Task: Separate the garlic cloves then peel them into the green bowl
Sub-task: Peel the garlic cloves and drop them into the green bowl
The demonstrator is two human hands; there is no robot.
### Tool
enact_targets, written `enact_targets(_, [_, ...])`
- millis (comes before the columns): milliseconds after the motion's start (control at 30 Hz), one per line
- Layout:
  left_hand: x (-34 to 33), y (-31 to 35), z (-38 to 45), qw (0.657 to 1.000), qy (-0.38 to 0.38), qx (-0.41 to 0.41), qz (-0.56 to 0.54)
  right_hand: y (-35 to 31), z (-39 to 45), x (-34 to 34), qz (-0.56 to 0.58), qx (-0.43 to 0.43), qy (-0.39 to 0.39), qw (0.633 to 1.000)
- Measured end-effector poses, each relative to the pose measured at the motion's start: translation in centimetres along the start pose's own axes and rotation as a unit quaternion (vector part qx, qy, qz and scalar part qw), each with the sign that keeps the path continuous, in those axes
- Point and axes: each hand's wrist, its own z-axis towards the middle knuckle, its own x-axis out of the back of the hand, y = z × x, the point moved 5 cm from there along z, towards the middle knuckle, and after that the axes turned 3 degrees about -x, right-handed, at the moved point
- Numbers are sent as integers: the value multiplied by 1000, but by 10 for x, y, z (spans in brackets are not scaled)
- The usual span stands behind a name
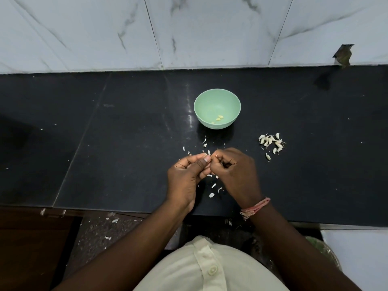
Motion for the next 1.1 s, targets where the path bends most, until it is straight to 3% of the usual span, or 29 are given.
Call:
enact_targets(233, [-6, -4, 0, 996, -45, 62, -53, 7, -1, -4, 55, -63, -1, 996])
enact_targets(633, [-7, -4, -2, 987, -48, 111, -102, 25, -2, -6, 162, -162, 36, 973])
enact_targets(867, [3, -13, 3, 989, -2, 116, -89, 24, -4, -14, 142, -136, -31, 980])
enact_targets(1100, [13, -13, 9, 991, 24, 101, -83, 21, -4, -11, 69, -141, 39, 987])
